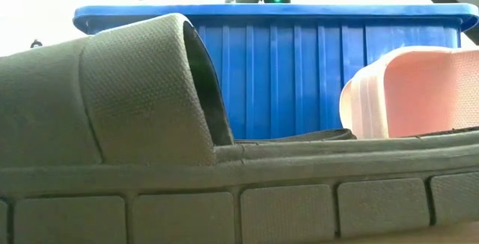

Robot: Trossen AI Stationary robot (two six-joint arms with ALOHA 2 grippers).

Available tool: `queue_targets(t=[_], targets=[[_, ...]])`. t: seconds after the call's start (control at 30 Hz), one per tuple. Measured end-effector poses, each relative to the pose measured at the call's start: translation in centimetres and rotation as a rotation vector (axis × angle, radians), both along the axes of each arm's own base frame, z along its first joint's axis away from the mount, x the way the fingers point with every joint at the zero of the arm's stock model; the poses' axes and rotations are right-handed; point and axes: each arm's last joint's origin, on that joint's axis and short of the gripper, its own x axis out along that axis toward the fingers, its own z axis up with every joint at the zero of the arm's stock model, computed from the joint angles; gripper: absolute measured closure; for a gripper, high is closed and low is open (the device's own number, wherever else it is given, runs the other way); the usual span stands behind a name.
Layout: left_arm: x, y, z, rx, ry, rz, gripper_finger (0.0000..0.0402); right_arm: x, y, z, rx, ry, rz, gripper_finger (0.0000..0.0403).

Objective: Pick and place slides into bin
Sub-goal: Put the pink slide into the blue container

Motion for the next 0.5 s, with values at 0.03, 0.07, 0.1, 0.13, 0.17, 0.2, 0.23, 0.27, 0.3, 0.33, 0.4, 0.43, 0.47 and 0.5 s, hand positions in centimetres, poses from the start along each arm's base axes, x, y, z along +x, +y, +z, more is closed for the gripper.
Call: queue_targets(t=[0.03,0.07,0.1,0.13,0.17,0.2,0.23,0.27,0.3,0.33,0.4,0.43,0.47,0.5], targets=[[0.0,0.0,0.0,0.0,0.0,0.0,0.0217,0.2,-0.1,-0.4,0.001,0.024,0.013,0.0394],[0.0,0.0,0.0,0.0,0.0,0.0,0.0217,0.3,-0.2,-0.8,-0.004,0.046,0.026,0.0394],[0.0,0.0,0.0,0.0,0.0,0.0,0.0217,0.4,-0.4,-1.2,-0.018,0.066,0.033,0.0394],[0.0,0.0,0.0,-0.001,0.0,0.0,0.0217,0.5,-0.6,-1.5,-0.029,0.083,0.036,0.0394],[0.0,0.0,0.0,0.0,0.0,0.0,0.0217,0.6,-0.9,-1.8,-0.031,0.101,0.041,0.0394],[0.0,0.0,0.0,0.0,0.0,0.0,0.0217,0.6,-1.2,-2.1,-0.027,0.116,0.043,0.0394],[0.0,0.0,0.0,0.0,0.0,0.0,0.0217,0.6,-1.6,-2.5,-0.022,0.135,0.045,0.0394],[0.0,0.0,0.0,0.0,0.0,0.0,0.0217,0.6,-1.9,-2.9,-0.017,0.149,0.043,0.0394],[0.0,0.0,0.0,0.0,0.0,-0.001,0.0217,0.6,-2.3,-3.2,-0.012,0.162,0.042,0.0394],[0.0,0.0,0.0,0.0,0.0,-0.001,0.0217,0.6,-2.7,-3.5,-0.005,0.177,0.043,0.0394],[0.0,0.0,0.0,0.0,0.001,-0.001,0.0217,0.4,-3.4,-3.9,0.003,0.206,0.046,0.0394],[0.0,0.0,0.0,0.0,0.001,-0.001,0.0217,0.3,-3.8,-4.0,0.006,0.211,0.041,0.0394],[0.0,0.0,0.0,-0.001,0.001,-0.001,0.0217,0.2,-4.2,-4.1,0.009,0.211,0.037,0.0394],[0.0,0.0,0.0,-0.001,0.0,-0.001,0.0217,0.1,-4.6,-4.1,0.016,0.215,0.035,0.0394]])
